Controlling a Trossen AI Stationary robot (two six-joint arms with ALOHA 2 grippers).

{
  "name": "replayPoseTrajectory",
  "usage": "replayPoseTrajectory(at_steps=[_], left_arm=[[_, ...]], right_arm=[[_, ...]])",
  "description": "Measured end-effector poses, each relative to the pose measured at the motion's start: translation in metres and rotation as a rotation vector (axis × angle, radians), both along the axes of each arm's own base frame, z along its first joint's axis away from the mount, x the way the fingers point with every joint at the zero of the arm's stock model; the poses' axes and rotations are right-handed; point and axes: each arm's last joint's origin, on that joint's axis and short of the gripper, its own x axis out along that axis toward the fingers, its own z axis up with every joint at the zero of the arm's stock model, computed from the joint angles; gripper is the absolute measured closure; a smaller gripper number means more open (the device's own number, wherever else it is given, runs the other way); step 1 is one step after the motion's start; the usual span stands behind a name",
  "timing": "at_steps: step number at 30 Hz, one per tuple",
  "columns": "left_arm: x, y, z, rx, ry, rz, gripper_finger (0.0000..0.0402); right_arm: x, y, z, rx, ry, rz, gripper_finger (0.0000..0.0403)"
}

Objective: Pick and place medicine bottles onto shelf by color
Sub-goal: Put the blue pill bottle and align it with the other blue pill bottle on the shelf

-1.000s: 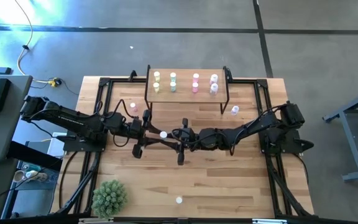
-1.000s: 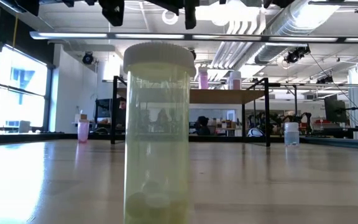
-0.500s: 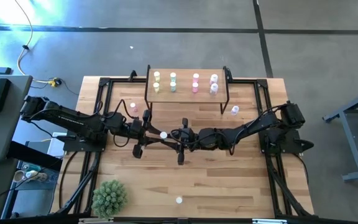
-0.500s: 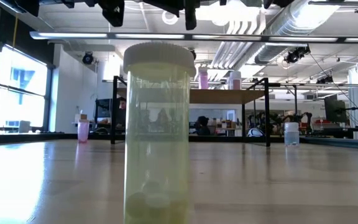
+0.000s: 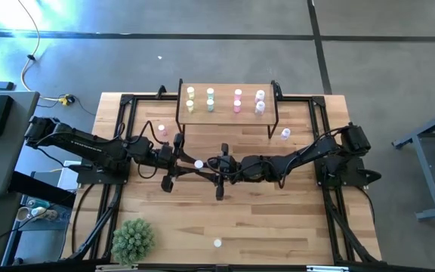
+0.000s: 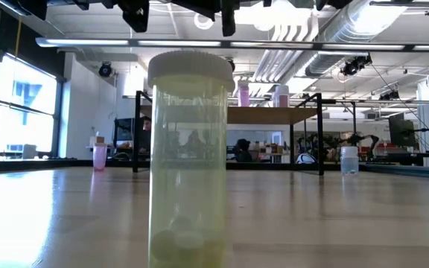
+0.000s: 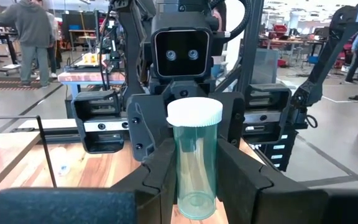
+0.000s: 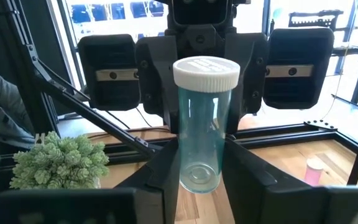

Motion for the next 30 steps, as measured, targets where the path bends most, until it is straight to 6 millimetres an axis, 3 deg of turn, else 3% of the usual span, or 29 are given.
replayPoseTrajectory(at_steps=[13,24,30], left_arm=[[0.0,0.0,0.0,0.001,-0.002,0.002,0.0312],[0.0,0.0,0.0,0.001,0.005,0.009,0.0312],[0.0,0.006,-0.003,0.023,0.032,0.1,0.0312]], right_arm=[[-0.009,0.002,0.001,0.0,0.098,-0.049,0.02],[-0.031,-0.001,0.021,0.046,0.198,-0.056,0.019],[-0.045,-0.007,0.036,0.038,0.221,-0.061,0.019]])
